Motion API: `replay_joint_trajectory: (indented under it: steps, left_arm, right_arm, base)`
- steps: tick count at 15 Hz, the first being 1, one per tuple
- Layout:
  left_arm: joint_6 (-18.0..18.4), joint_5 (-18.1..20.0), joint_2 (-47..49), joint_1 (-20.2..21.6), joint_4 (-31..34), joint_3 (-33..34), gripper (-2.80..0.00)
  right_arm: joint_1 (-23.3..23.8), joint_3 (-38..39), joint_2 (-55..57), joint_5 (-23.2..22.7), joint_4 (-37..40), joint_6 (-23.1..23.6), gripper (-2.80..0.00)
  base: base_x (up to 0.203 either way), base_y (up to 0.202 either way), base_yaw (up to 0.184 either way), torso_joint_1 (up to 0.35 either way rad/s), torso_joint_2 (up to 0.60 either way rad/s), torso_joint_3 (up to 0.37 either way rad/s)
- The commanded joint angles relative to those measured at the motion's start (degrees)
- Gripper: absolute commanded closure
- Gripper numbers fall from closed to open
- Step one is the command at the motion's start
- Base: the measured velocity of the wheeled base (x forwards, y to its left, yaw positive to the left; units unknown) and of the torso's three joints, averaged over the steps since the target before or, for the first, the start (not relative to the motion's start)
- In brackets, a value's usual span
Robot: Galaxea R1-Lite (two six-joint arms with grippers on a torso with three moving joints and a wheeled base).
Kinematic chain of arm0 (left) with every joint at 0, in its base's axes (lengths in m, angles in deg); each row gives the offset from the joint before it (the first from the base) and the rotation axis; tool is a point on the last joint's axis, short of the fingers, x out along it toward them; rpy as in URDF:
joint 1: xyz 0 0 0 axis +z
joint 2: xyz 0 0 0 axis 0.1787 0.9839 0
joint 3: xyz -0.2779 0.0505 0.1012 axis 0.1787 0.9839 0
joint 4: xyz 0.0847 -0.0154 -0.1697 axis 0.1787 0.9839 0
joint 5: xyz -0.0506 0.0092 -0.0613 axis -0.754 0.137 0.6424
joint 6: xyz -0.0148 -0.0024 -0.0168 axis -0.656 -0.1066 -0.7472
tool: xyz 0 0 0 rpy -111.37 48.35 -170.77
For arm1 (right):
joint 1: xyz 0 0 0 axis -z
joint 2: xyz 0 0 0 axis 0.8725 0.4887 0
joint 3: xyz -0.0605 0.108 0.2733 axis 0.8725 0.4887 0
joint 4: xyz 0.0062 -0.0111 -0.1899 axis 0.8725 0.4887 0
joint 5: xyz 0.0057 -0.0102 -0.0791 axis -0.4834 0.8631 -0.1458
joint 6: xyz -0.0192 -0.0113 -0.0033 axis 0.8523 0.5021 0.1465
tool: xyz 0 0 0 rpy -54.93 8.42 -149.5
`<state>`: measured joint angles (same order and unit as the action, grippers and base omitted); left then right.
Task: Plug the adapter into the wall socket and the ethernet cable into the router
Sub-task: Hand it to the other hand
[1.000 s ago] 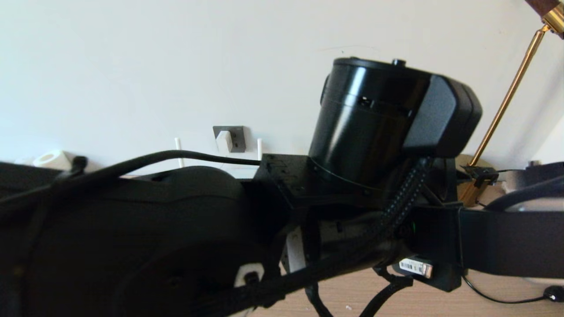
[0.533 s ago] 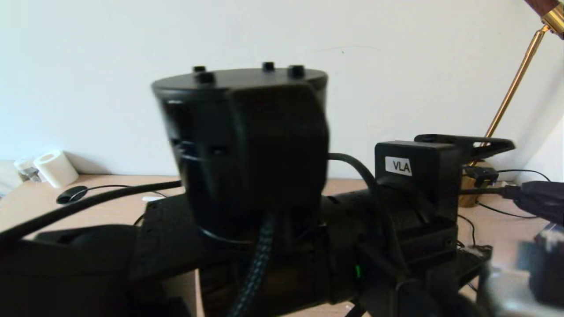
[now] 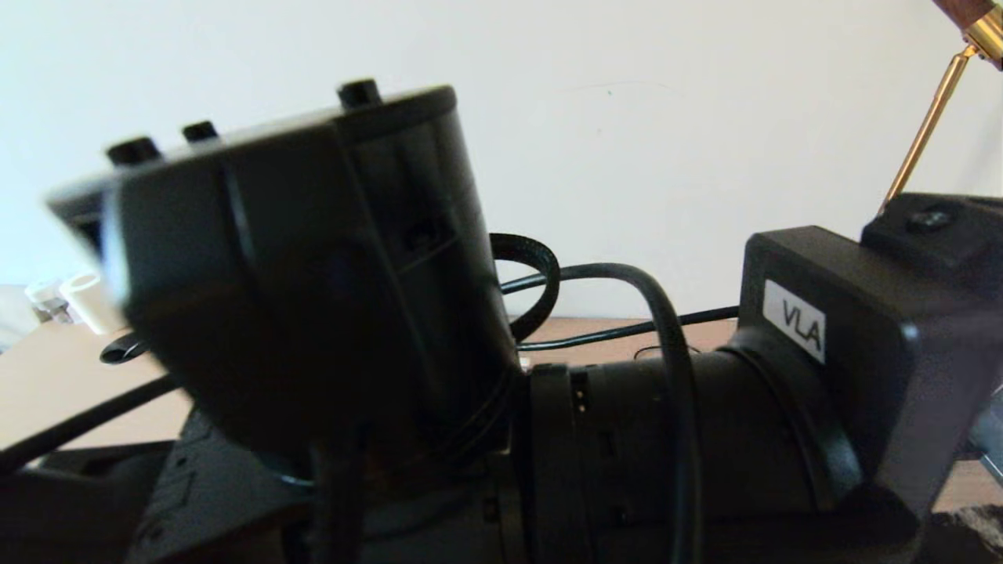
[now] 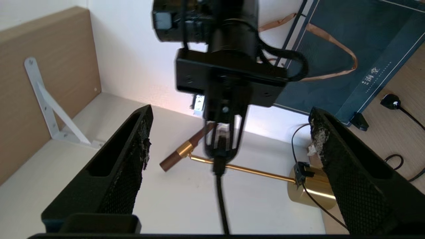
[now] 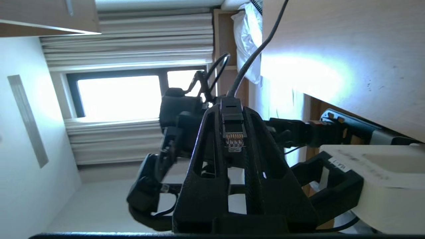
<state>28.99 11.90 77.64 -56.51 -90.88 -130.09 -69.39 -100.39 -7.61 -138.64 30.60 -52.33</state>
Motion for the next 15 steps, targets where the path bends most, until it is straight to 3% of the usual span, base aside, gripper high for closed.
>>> replay_joint_trajectory:
  steps: [1,15]
  left_arm:
    - [0.7,0.1,0.6,-0.3,-0.4,-0.2,-2.80]
    - [-3.5,0.2,4.2,1.9,-3.3,-3.8,-2.80]
  right_arm:
    - [-0.1,-0.9,0.1,-0.5,0.1,-0.7,0.00]
    - [-1.7,1.6,-4.1,-2.9,0.9,-1.1,0.00]
  base:
    - [0.000,0.000,0.000,0.000,0.00,0.000]
    - [0.000,0.000,0.000,0.000,0.00,0.000]
